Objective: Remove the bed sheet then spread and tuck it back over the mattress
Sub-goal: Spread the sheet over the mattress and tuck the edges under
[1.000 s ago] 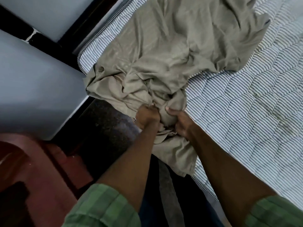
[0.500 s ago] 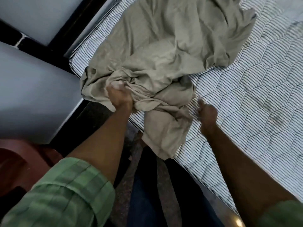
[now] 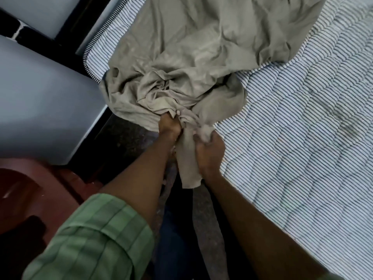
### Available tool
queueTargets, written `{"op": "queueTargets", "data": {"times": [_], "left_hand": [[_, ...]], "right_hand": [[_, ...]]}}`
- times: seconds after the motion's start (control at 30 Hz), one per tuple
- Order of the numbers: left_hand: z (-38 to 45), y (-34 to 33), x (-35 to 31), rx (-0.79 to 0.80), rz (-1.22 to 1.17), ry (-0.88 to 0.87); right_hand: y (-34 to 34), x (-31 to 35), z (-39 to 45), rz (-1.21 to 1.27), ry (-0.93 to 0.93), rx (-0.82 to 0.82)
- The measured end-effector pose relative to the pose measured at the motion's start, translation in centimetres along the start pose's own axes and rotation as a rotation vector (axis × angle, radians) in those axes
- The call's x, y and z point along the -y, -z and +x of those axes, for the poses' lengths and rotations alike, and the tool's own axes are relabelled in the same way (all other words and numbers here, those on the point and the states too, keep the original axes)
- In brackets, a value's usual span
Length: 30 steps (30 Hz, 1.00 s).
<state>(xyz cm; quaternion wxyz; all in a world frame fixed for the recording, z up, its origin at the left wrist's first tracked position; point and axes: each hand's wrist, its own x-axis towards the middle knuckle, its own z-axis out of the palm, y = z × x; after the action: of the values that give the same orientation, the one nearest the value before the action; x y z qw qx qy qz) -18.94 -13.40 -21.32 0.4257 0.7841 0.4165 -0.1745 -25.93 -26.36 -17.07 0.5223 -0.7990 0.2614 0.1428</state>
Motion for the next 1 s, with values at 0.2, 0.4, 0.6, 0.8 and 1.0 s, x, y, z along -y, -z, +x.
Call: {"op": "queueTargets", "data": {"times": [0.2,0.4,0.6,0.8,1.0], "left_hand": [[1.1,6.1,1.7,-0.138,0.185,-0.065],[2.1,8.3,3.9,-0.017,-0.181,-0.148],[2.7,8.8,4.3,-0.090,-0.566,0.047],[3.4,11.5,2.2,-0.323,-0.440,0.188],[4.0,9.6,4.1,-0.653,-0.112,0.099]], "right_hand": [[-0.9,-0.5,-3.0,0.045,0.080,0.505],[-6.0,-4.1,2.6,0.191,-0.363,0.015],[-4.7,-2.1,1.4,0.633,-0.566,0.197],[6.0,-5.4,1.7,0.639,-0.424,-0.408],[7.8,-8.0,1.2,0.062,-0.474,-0.552]]}}
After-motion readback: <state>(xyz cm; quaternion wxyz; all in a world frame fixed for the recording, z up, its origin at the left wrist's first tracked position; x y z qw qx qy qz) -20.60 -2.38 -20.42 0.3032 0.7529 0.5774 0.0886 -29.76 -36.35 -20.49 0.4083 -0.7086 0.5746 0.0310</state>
